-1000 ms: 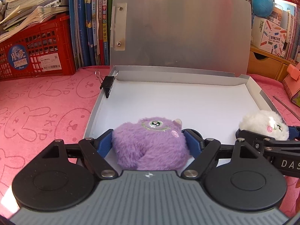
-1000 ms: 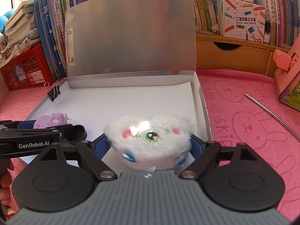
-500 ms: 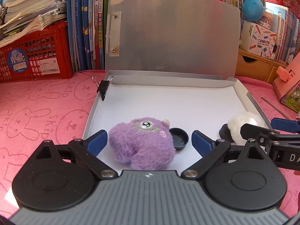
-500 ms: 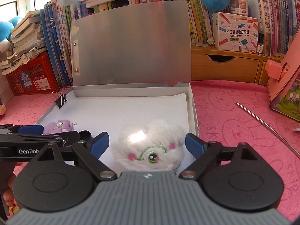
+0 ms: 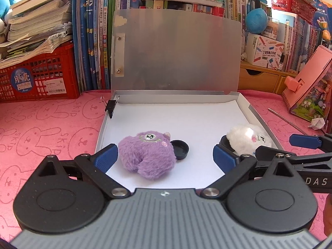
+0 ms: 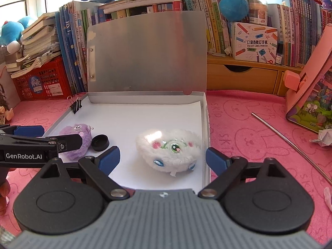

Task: Organize objects
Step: 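Withdraw both open grippers from the box toward the cloth pile, then grasp the green checked cloth with the left gripper while the right grasps the blue floral pouch, then lift the cloth and pouch and carry both grippers over the white box, then lower the cloth and pouch into the box and open both grippers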

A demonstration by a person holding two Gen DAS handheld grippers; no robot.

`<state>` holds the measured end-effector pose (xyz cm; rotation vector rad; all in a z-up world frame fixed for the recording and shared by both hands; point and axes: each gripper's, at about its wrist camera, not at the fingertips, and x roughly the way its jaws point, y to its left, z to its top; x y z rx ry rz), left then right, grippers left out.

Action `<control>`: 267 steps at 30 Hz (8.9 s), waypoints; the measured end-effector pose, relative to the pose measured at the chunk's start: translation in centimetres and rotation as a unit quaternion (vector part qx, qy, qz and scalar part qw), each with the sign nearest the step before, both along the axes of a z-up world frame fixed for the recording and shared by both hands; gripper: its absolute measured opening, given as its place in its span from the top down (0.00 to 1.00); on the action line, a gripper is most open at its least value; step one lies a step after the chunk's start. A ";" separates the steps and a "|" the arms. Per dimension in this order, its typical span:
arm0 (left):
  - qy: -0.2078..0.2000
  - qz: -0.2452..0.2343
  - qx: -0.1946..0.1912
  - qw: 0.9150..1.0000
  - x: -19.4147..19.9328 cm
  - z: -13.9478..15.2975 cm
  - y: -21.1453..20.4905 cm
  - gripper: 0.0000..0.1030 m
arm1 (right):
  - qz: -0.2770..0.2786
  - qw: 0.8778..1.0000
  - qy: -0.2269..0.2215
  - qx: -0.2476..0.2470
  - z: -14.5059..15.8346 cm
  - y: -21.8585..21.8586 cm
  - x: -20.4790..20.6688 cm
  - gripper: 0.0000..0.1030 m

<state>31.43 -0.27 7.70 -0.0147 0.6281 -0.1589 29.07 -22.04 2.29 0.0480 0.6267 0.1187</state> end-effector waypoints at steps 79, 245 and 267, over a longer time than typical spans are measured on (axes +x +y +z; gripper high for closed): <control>-0.087 -0.008 0.007 0.996 -24.4 -5.2 2.5 0.03 | 0.035 0.998 -0.055 -0.002 -3.8 1.7 -20.4 0.05; 0.023 0.026 -0.072 0.997 11.1 -5.4 0.9 0.23 | -0.027 0.999 0.020 -0.003 -3.3 0.8 10.1 0.14; -0.056 -0.022 -0.072 0.996 -1.5 2.0 1.6 0.10 | -0.007 0.998 -0.054 0.007 3.0 -1.0 -1.6 0.10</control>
